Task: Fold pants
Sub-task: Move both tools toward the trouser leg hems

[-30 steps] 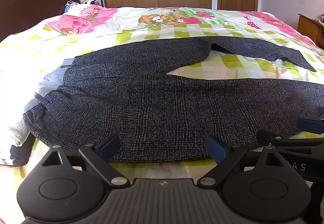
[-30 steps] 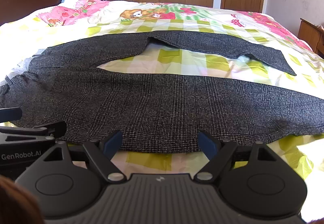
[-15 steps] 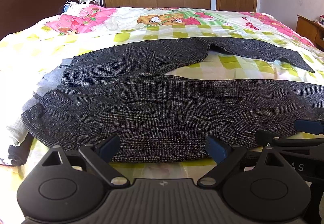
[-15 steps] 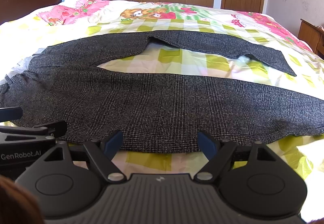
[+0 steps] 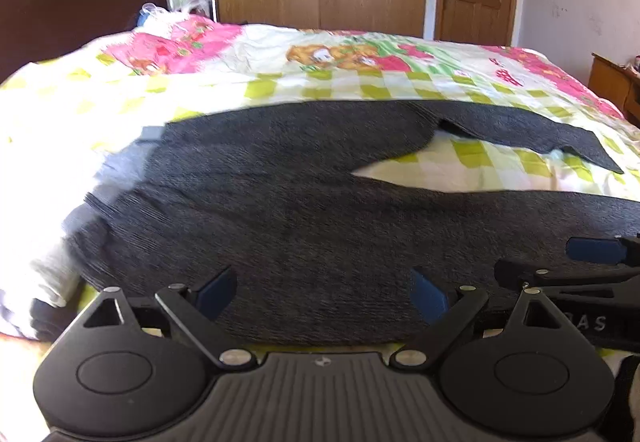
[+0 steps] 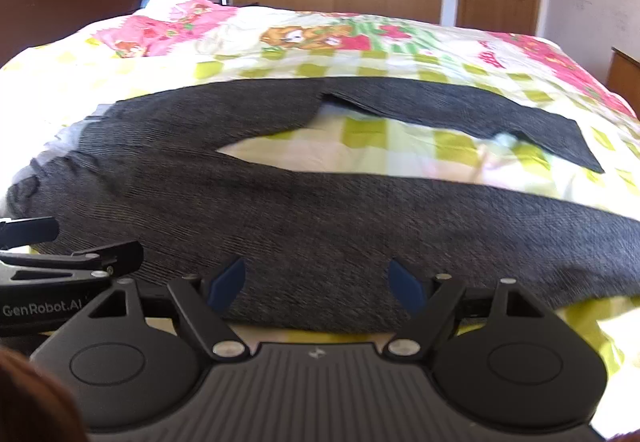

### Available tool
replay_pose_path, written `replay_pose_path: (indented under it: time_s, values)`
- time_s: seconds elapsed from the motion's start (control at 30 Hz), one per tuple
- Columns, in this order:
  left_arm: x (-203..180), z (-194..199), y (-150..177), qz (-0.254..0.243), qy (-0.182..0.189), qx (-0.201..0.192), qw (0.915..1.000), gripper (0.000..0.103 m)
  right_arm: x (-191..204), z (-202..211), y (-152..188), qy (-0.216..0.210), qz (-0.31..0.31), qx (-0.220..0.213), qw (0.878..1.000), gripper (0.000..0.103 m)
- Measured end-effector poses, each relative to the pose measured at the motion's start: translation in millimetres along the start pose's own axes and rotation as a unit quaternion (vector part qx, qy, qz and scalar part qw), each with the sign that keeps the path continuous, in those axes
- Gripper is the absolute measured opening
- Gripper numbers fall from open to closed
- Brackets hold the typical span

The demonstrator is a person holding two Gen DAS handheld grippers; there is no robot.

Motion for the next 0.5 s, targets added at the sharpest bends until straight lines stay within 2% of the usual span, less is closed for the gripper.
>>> replay_pose_path:
  time_s: [0.13, 0.27, 0.37, 0.43, 0.5]
  values:
    - [51, -4, -9, -0.001, -0.038, -0.016, 0.9992, 0.102, 44, -11, -20, -0.056, 0.034, -0.007, 0.998, 0.079]
    - [104, -26, -12, 0.003, -0.083, -0.017, 0.9964, 0.102, 95, -38, -31, -0.11, 0.074, 0.001, 0.991, 0.079]
    - [129, -51, 6, -0.006, -0.099, 0.03, 0.9946, 0.102, 120, -59, -27, -0.139, 0.1, 0.028, 0.985, 0.079]
    - [135, -60, 25, -0.011, -0.09, 0.062, 0.9939, 0.101, 121, -68, -19, -0.145, 0.098, 0.054, 0.983, 0.079]
    - [130, -57, 31, -0.029, -0.089, 0.059, 0.9939, 0.101, 109, -72, -9, -0.13, 0.088, 0.075, 0.985, 0.079]
Point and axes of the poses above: each gripper's, at about its wrist camera, not at the fingertips, and z roughly against the way its jaws point, x to its left, y to its underside, the point moved 9 cm from there along -z, roughly the way its jaws point, and after that the axes turned 7 degrees about -x, right-handed, at the moved point
